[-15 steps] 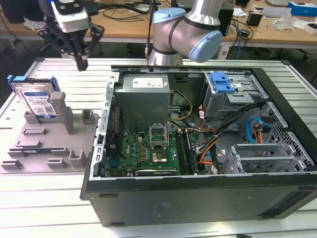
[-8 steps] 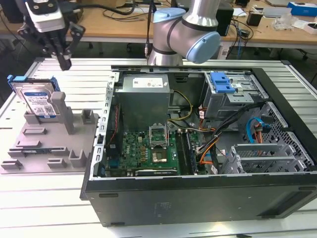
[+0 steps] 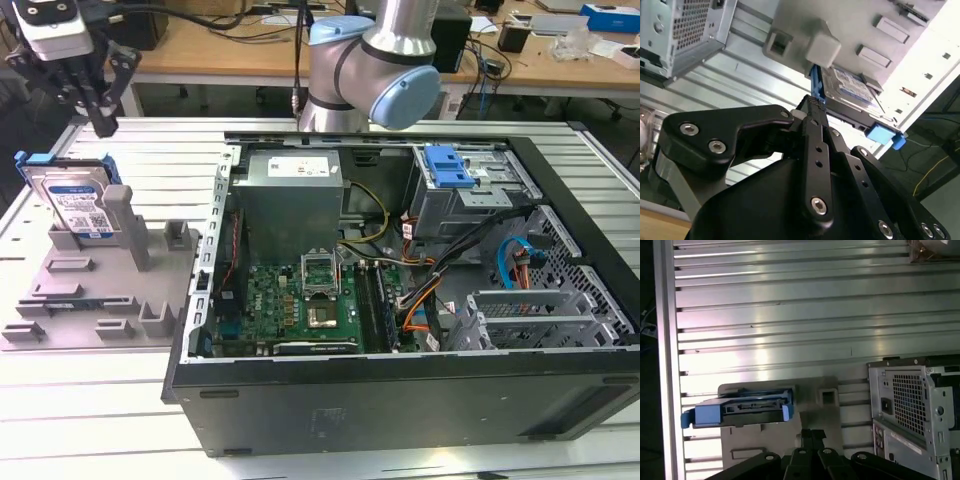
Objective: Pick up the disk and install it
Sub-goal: 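Reach for the disk, then pick up the disk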
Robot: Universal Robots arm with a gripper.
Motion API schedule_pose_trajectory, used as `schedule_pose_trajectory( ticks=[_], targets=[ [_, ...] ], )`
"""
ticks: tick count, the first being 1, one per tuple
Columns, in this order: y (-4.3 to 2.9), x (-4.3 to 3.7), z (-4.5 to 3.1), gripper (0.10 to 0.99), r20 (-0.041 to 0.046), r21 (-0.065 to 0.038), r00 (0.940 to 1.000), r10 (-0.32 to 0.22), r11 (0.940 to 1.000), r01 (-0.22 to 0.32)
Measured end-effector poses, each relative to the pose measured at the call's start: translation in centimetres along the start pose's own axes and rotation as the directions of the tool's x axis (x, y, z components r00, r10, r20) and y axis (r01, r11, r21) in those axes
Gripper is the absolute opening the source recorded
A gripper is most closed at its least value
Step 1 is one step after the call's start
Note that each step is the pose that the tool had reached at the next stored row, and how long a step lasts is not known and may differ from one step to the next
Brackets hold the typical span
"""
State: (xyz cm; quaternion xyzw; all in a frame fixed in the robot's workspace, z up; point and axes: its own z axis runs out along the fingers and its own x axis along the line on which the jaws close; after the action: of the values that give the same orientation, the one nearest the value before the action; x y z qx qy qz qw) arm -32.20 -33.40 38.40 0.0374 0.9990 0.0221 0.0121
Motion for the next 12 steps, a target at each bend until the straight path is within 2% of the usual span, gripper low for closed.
schedule_pose_trajectory(
  ticks=[6, 7, 12],
  targets=[
    [1.32, 2.52, 0.24, 0.106, -0.0009, 0.000, 1.0000, 0.000, 1.0000, 0.000],
    [1.37, 2.73, 0.26, 0.106, -0.0010, 0.000, 1.0000, 0.000, 1.0000, 0.000],
    [1.38, 2.77, 0.26, 0.106, -0.0011, 0.001, 1.0000, 0.000, 1.0000, 0.000]
  ],
)
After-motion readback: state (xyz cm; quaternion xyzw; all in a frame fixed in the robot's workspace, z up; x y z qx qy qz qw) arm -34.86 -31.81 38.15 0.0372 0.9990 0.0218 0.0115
